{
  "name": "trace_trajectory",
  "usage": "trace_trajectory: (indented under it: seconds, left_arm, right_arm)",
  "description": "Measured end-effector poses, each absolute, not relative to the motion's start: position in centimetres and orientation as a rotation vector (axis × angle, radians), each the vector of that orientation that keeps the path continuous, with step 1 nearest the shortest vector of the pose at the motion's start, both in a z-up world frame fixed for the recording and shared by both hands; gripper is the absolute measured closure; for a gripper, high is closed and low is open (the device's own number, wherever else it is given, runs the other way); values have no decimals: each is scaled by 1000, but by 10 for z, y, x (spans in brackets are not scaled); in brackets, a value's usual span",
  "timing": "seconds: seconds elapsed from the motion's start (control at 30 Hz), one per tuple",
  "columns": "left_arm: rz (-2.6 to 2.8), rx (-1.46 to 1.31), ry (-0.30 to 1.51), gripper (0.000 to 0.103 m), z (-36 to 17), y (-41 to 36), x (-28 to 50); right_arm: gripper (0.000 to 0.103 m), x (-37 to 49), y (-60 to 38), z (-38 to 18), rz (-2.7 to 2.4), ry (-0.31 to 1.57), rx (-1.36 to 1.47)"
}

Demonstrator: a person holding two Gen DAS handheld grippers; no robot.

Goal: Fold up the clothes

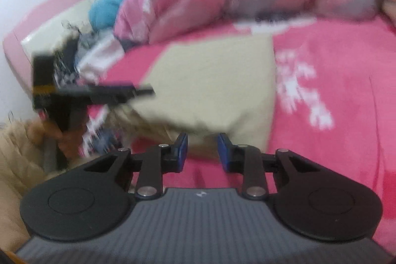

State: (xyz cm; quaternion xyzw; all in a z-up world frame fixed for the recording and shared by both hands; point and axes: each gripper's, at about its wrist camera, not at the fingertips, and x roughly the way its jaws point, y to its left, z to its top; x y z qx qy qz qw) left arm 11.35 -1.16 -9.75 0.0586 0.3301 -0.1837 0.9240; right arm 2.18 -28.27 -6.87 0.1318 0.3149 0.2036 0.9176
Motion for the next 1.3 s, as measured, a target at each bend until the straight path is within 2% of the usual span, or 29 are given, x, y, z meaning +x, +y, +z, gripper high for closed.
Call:
trace_trajectory:
  seconds: [0.13,0.23,0.37,0.5,0.57,0.73,0.97,1.07,1.13,1.17,1.2,1.3]
  left_arm:
    - [-394,110,706,30,-93,-7,118]
    - [-406,71,726,31,-89,4,127]
    - [-407,4,744,31,-88,22,136]
    - [-399,-34,747,32,-86,34,137]
    - [-396,-41,729,32,-83,40,130]
    - [-458,-37,642,32,-73,64,94]
    - [-581,22,629,33,-80,73,54]
    - [-565,11,644,37,-86,73,54]
    - [-544,-11,662,43,-90,76,57]
    - [-534,-21,672,44,-93,78,58]
    - [-525,-33,679,45,-95,80,59]
    - [-515,-74,691,45,-99,91,62]
  right_arm:
    - [76,45,-257,-54,470,561,254]
    - [76,59,-234,-68,482,648,209]
    - [76,37,-228,-72,529,727,204]
    - [76,32,-225,-45,553,639,221]
    - [76,37,-218,-38,556,592,207]
    - [75,60,-198,-64,560,703,209]
    - [75,48,-212,-56,531,649,262]
    - [75,40,-195,-50,553,617,149]
    - [68,31,-175,-43,587,576,9]
    - [59,27,-160,-41,594,551,-92]
    - [54,23,-149,-41,592,528,-183]
    - [54,27,-124,-51,588,527,-352]
